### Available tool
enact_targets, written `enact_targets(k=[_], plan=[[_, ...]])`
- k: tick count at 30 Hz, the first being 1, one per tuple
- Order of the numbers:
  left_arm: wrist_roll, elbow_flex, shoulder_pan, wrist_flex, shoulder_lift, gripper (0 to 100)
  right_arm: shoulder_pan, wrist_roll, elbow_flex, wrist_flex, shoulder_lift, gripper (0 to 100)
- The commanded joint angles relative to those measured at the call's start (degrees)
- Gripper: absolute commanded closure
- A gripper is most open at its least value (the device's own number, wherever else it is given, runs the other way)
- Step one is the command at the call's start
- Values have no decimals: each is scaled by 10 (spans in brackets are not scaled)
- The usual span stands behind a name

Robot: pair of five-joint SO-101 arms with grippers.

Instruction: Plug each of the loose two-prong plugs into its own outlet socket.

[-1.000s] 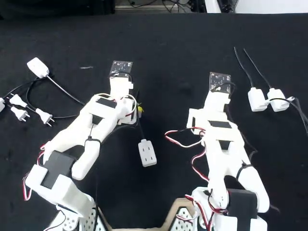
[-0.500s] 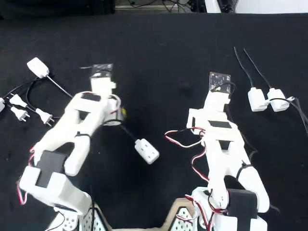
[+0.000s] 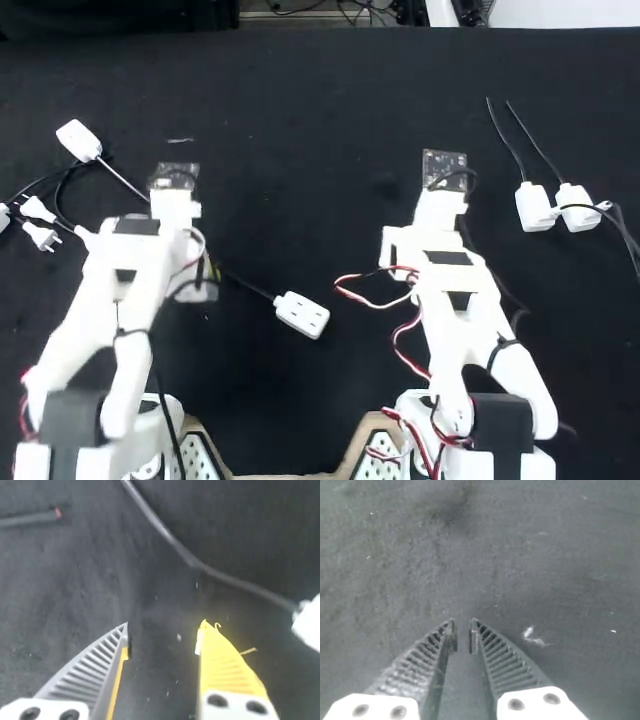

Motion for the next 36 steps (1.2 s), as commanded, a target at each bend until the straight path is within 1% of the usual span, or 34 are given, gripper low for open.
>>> enact_targets(k=[1, 3, 6, 9, 11, 14, 16, 21, 23, 25, 28, 30, 32, 34, 36], plan=[[-43, 30, -13, 3, -108, 780, -43, 5, -44, 47, -7, 949], [-39, 29, -17, 1, -153, 780, -69, 35, -49, 85, -23, 949], [-18, 36, -10, -26, -200, 780, -105, 58, -26, 90, -60, 949], [10, 31, -7, -54, -205, 780, -156, 90, 9, 84, -98, 949], [31, 35, -7, -93, -193, 780, -200, 118, 30, 85, -123, 949], [66, 35, -10, -151, -148, 780, -259, 134, 60, 87, -154, 949], [84, 29, -10, -181, -104, 780, -284, 134, 73, 87, -167, 949], [127, 26, -10, -278, 25, 780, -296, 131, 77, 90, -170, 949], [140, 24, -7, -307, 67, 780, -295, 133, 68, 112, -175, 949], [142, 11, -7, -308, 92, 780, -295, 133, 48, 152, -187, 949], [142, -13, -10, -279, 114, 780, -303, 133, 32, 216, -222, 944], [142, -21, -8, -265, 122, 780, -332, 134, 36, 236, -245, 914], [142, -21, -7, -262, 126, 780, -375, 135, 52, 240, -267, 847], [142, -19, -12, -262, 127, 780, -416, 164, 73, 241, -288, 796], [142, -18, -19, -261, 127, 780, -449, 178, 93, 241, -311, 789]])
